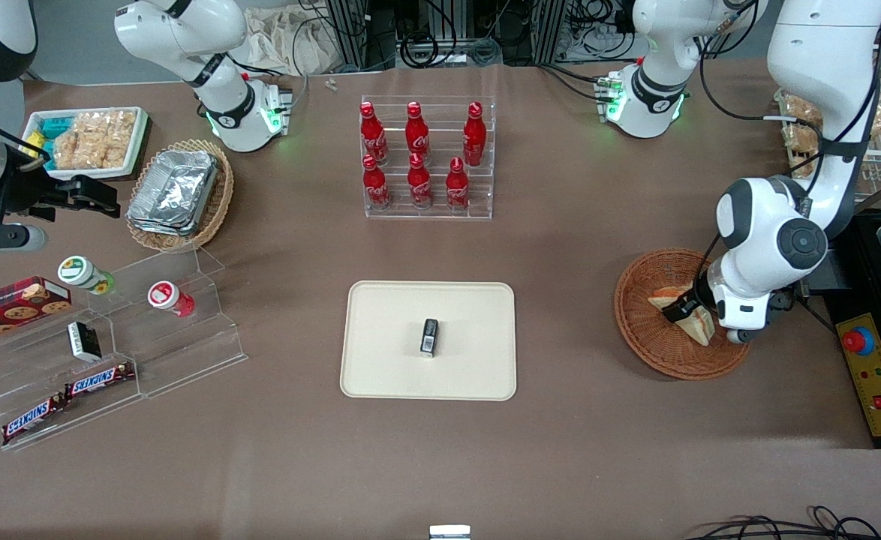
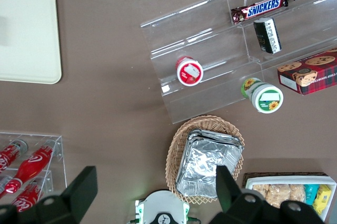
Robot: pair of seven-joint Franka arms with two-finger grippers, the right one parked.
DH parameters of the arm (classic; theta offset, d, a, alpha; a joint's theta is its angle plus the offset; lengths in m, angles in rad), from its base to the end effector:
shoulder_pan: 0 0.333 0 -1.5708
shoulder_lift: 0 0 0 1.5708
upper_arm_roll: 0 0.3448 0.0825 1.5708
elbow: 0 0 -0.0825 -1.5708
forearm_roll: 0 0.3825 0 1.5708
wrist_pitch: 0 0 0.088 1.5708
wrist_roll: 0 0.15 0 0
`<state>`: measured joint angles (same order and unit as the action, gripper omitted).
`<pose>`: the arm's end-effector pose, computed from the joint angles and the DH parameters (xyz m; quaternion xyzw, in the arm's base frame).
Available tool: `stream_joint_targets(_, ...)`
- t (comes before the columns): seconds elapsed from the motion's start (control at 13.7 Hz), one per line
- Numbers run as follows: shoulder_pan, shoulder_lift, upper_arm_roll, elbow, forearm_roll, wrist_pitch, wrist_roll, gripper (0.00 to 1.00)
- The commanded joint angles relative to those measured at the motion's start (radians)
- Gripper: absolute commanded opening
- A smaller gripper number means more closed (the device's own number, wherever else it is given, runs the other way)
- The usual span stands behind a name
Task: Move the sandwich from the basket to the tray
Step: 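Close the left gripper on the wrapped sandwich's edge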
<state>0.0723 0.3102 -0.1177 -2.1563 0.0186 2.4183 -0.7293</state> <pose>0.5676 -0.0255 0.2362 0.9434 0.3307 -0.0258 0.0024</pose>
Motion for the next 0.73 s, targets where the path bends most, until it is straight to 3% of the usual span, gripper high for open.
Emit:
stream_joint_targets(0.0,0.004,0.013,0.000,-0.007,0.070,0.027,-0.038,0.78)
stream_joint_targets(0.29,0.012,0.009,0.006,0.000,0.073,0.028,-0.039,0.00)
stream_joint_targets(0.66,0.012,-0.008,0.003,0.074,0.072,-0.013,-0.055,0.00)
